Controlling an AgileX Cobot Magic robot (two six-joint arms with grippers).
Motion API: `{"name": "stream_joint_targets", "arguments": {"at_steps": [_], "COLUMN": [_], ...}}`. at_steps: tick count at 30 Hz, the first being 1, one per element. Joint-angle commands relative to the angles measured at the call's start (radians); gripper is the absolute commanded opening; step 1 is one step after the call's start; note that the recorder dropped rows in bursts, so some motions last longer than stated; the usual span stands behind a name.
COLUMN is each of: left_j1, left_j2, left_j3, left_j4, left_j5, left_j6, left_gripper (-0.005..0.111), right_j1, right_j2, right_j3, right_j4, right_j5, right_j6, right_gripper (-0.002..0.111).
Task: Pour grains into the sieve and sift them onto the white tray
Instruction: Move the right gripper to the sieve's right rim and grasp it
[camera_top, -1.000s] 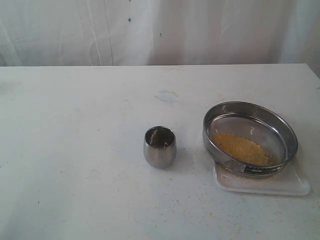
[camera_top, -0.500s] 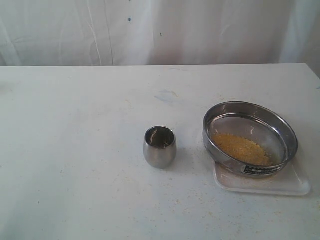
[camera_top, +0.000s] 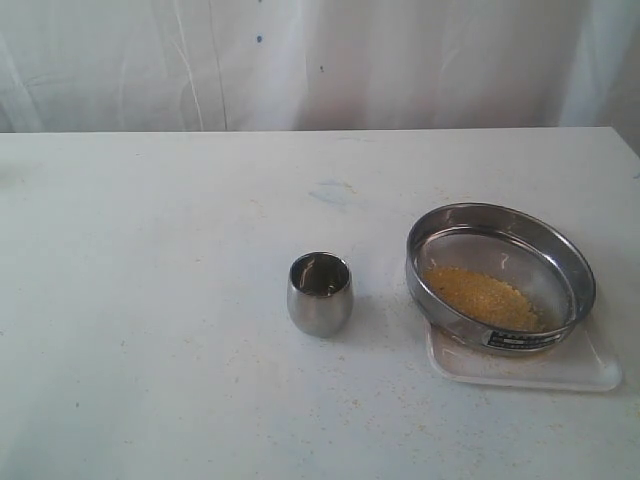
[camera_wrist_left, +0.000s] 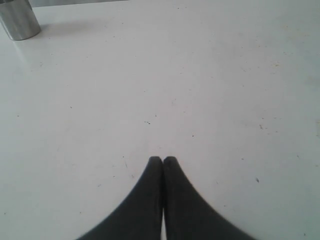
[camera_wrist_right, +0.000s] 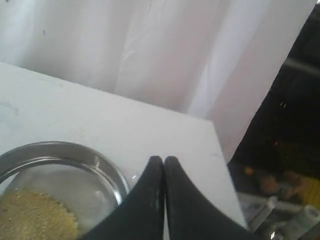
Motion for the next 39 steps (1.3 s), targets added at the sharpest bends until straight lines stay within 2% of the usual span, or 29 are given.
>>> {"name": "stream_joint_targets", "arguments": {"at_steps": [1,4,10,13,17,20,23,26,28,36,39], "left_j1": [-0.006,-0.006,-0.006,-0.006,-0.006,-0.006,-0.006,-0.006,-0.006,-0.006,-0.006], "left_j2": [-0.006,-0.006,-0.006,-0.006,-0.006,-0.006,-0.006,-0.006,-0.006,-0.006,-0.006], "left_j3": [0.004,0.004,0.004,0.004,0.004,0.004,0.004,0.004,0.004,0.004,0.004], "left_j4": [0.005,0.005,0.005,0.005,0.005,0.005,0.005,0.005,0.005,0.005,0.005], "left_j5": [0.002,0.002,0.002,0.002,0.002,0.002,0.002,0.002,0.002,0.002,0.002], "left_j6": [-0.004,-0.004,-0.004,-0.004,-0.004,-0.004,-0.004,-0.004,-0.004,-0.004,-0.004], "left_gripper": [0.0,0.0,0.0,0.0,0.0,0.0,0.0,0.0,0.0,0.0,0.0], "right_j1": [-0.046,-0.07,-0.074,-0.074,-0.074,-0.074,-0.074,-0.074,-0.074,-0.079,-0.081], "right_j2": [0.134,0.263,0.595,0.701,0.763,0.78,0.799,0.836,0.869,1.036,1.125], "right_j3": [-0.012,-0.064,-0.291,-0.385,-0.461,-0.498,-0.539,-0.586,-0.61,-0.635,-0.667], "right_j4": [0.003,0.002,0.013,0.059,0.056,0.046,0.044,0.044,0.042,-0.038,-0.047], "right_j5": [0.092,0.26,0.78,0.881,0.881,0.845,0.819,0.815,0.793,0.592,0.567], "right_j6": [0.267,0.361,0.299,0.299,0.299,0.289,0.289,0.289,0.291,0.345,0.353], "right_gripper": [0.0,0.0,0.0,0.0,0.001,0.009,0.028,0.056,0.066,0.063,0.063]}}
